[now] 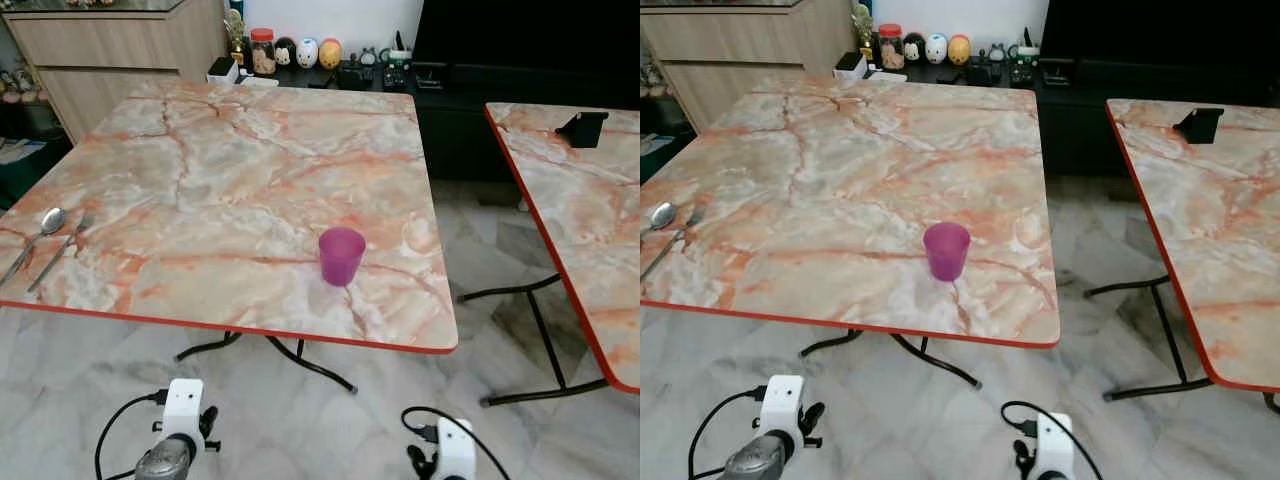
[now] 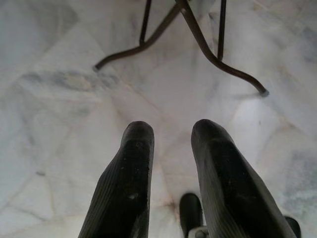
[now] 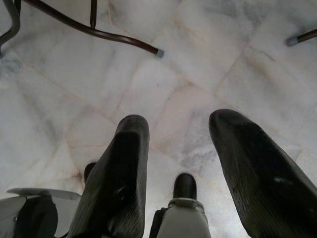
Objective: Setting the table
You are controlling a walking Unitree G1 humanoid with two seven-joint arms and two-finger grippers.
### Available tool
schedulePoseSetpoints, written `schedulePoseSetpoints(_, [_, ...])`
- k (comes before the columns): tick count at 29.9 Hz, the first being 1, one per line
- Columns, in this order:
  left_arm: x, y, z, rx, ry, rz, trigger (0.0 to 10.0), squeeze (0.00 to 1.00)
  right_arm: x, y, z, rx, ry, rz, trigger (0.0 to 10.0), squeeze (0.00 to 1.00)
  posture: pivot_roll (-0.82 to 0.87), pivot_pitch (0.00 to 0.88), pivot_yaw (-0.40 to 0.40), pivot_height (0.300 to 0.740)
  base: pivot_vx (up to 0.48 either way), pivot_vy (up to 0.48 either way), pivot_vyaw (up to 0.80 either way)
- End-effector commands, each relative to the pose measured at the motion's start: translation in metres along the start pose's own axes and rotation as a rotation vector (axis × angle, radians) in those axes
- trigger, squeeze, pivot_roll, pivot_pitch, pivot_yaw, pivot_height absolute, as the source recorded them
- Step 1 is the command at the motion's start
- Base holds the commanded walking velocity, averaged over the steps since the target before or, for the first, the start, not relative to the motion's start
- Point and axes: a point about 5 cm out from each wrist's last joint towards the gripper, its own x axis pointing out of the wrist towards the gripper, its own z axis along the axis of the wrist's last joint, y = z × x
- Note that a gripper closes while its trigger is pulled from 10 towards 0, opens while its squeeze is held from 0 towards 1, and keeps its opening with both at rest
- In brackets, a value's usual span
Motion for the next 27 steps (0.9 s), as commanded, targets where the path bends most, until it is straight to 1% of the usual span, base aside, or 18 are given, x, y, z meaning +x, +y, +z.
schedulePoseSetpoints(1, [-0.002, 0.007, -0.001, -0.005, -0.013, 0.046, 10.0, 0.0, -0.001, -0.005, -0.002, -0.002, 0.006, -0.016, 10.0, 0.0, 0.04, 0.0, -0.005, 0.74, 0.0, 0.0, 0.0])
schedulePoseSetpoints(4, [-0.004, 0.022, 0.004, -0.003, -0.065, 0.138, 10.0, 0.0, -0.001, -0.005, -0.002, -0.001, 0.007, -0.017, 10.0, 0.0, 0.04, 0.0, 0.001, 0.74, 0.0, 0.0, 0.0])
schedulePoseSetpoints(7, [-0.01, 0.043, 0.011, -0.005, -0.139, 0.265, 10.0, 0.0, -0.002, -0.006, -0.004, -0.002, 0.011, -0.017, 10.0, 0.0, 0.04, 0.0, 0.0, 0.74, 0.0, 0.0, 0.0])
schedulePoseSetpoints(8, [-0.017, 0.061, 0.012, -0.03, -0.177, 0.356, 10.0, 0.0, -0.002, -0.006, -0.004, -0.004, 0.014, -0.016, 10.0, 0.0, 0.04, 0.0, 0.0, 0.74, 0.0, 0.0, 0.0])
schedulePoseSetpoints(10, [-0.022, 0.072, 0.014, -0.036, -0.209, 0.412, 10.0, 0.0, -0.002, -0.006, -0.005, -0.006, 0.016, -0.014, 10.0, 0.0, 0.05, 0.0, -0.001, 0.74, 0.0, 0.0, 0.0])
schedulePoseSetpoints(11, [-0.029, 0.084, 0.021, -0.04, -0.267, 0.476, 10.0, 0.0, -0.002, -0.006, -0.005, -0.007, 0.017, -0.014, 10.0, 0.0, 0.05, 0.0, -0.003, 0.74, 0.0, 0.0, 0.0])
schedulePoseSetpoints(13, [-0.036, 0.096, 0.03, -0.043, -0.333, 0.541, 10.0, 0.0, -0.002, -0.006, -0.005, -0.007, 0.018, -0.013, 10.0, 0.0, 0.05, 0.0, -0.003, 0.74, 0.0, 0.0, 0.0])
schedulePoseSetpoints(14, [-0.041, 0.103, 0.039, -0.037, -0.384, 0.577, 10.0, 0.0, -0.002, -0.006, -0.005, -0.008, 0.018, -0.013, 10.0, 0.0, 0.06, 0.0, -0.004, 0.74, 0.0, 0.0, 0.0])
schedulePoseSetpoints(15, [-0.048, 0.111, 0.056, -0.014, -0.471, 0.623, 10.0, 0.0, -0.002, -0.007, -0.005, -0.009, 0.018, -0.012, 10.0, 0.0, 0.06, 0.0, -0.007, 0.74, 0.0, 0.0, 0.0])
schedulePoseSetpoints(16, [-0.048, 0.111, 0.056, -0.014, -0.471, 0.623, 10.0, 0.0, -0.002, -0.007, -0.005, -0.009, 0.018, -0.012, 10.0, 0.0, 0.06, 0.0, -0.007, 0.74, 0.0, 0.0, 0.0])
schedulePoseSetpoints(17, [-0.054, 0.116, 0.078, 0.011, -0.559, 0.646, 10.0, 0.0, -0.002, -0.007, -0.005, -0.013, 0.019, -0.01, 10.0, 0.0, 0.07, 0.0, -0.011, 0.74, 0.0, 0.0, 0.0])
schedulePoseSetpoints(19, [-0.061, 0.12, 0.104, 0.034, -0.659, 0.666, 10.0, 0.0, -0.002, -0.006, -0.005, -0.018, 0.021, -0.007, 10.0, 0.0, 0.07, 0.0, -0.011, 0.74, 0.0, 0.0, 0.0])
schedulePoseSetpoints(20, [-0.066, 0.121, 0.128, 0.045, -0.745, 0.672, 10.0, 0.0, -0.002, -0.006, -0.005, -0.019, 0.021, -0.006, 10.0, 0.0, 0.07, 0.0, -0.013, 0.74, 0.0, 0.0, 0.0])
schedulePoseSetpoints(21, [-0.066, 0.121, 0.128, 0.045, -0.745, 0.672, 10.0, 0.0, -0.002, -0.006, -0.005, -0.019, 0.021, -0.006, 10.0, 0.0, 0.07, 0.0, -0.013, 0.74, 0.0, 0.0, 0.0])
schedulePoseSetpoints(23, [-0.071, 0.116, 0.159, 0.068, -0.848, 0.638, 10.0, 0.0, -0.002, -0.006, -0.004, -0.019, 0.021, -0.006, 10.0, 0.0, 0.07, 0.0, -0.014, 0.74, 0.0, 0.0, 0.0])
schedulePoseSetpoints(24, [-0.073, 0.107, 0.178, 0.1, -0.915, 0.581, 10.0, 0.0, -0.002, -0.007, -0.004, -0.02, 0.022, -0.007, 10.0, 0.0, 0.07, 0.0, -0.015, 0.74, 0.0, 0.0, 0.0])
schedulePoseSetpoints(26, [-0.076, 0.083, 0.204, 0.138, -1.012, 0.457, 10.0, 0.0, -0.002, -0.007, -0.004, -0.02, 0.024, -0.008, 10.0, 0.0, 0.07, 0.0, -0.017, 0.74, 0.0, 0.0, 0.0])
schedulePoseSetpoints(27, [-0.075, 0.055, 0.218, 0.139, -1.046, 0.307, 10.0, 0.0, -0.002, -0.008, -0.004, -0.02, 0.027, -0.01, 10.0, 0.0, 0.07, 0.0, -0.017, 0.74, 0.0, 0.0, 0.0])
